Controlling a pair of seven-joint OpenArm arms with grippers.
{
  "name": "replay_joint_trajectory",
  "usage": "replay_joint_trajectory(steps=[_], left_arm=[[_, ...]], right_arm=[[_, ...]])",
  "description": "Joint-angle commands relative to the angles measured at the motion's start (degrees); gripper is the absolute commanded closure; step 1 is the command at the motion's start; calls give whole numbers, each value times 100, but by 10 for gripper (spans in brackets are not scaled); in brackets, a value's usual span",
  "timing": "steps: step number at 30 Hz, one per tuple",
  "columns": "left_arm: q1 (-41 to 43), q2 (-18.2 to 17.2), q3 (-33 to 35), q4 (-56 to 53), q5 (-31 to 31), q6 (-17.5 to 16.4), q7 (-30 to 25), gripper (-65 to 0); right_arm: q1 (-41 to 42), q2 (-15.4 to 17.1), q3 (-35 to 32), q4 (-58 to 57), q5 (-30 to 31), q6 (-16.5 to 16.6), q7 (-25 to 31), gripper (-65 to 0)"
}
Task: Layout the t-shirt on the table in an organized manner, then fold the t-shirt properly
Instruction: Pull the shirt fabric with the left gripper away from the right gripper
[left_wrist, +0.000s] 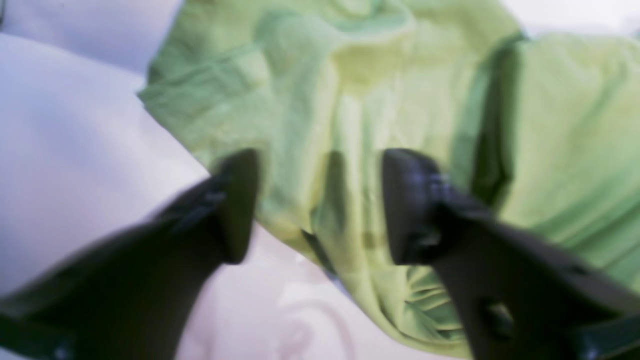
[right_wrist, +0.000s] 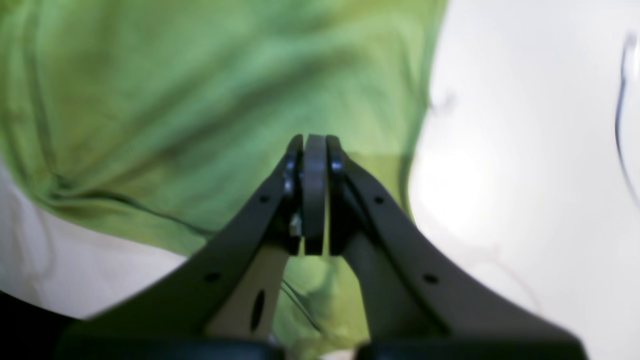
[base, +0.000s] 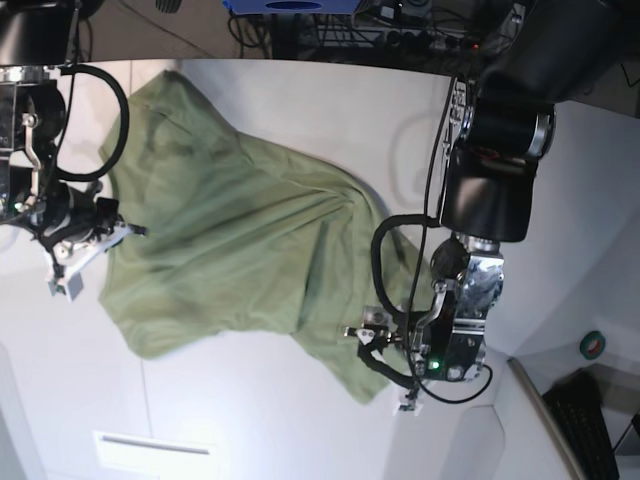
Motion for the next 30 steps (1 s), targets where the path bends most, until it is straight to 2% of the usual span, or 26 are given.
replay_joint_trajectory(steps=[1, 4, 11, 14, 18, 27, 28, 30], left_arm=[[-331, 97, 88, -144, 15, 8, -254, -444], [-665, 158, 334, -979, 23, 8, -922, -472], [-1421, 387, 844, -3256, 23, 8, -2258, -476], [-1632, 395, 888, -3863, 23, 8, -2715, -476], [-1720, 395, 888, -4127, 23, 8, -2865, -472], [-1360, 299, 844, -4118, -12, 8, -2874, -461], [-1369, 299, 844, -4118, -12, 8, -2874, -449], [-1369, 299, 835, -4109, -21, 8, -2874, -385]], right_arm=[[92, 64, 27, 112, 59, 2, 116, 0], [39, 64, 27, 121, 59, 2, 116, 0], [-181, 47, 36, 121, 59, 2, 151, 0], [-216, 47, 36, 121, 59, 2, 151, 0], [-295, 47, 36, 121, 59, 2, 160, 0], [-339, 38, 53, 121, 59, 2, 169, 0], [-339, 38, 53, 121, 59, 2, 169, 0], [-339, 38, 53, 121, 59, 2, 169, 0]])
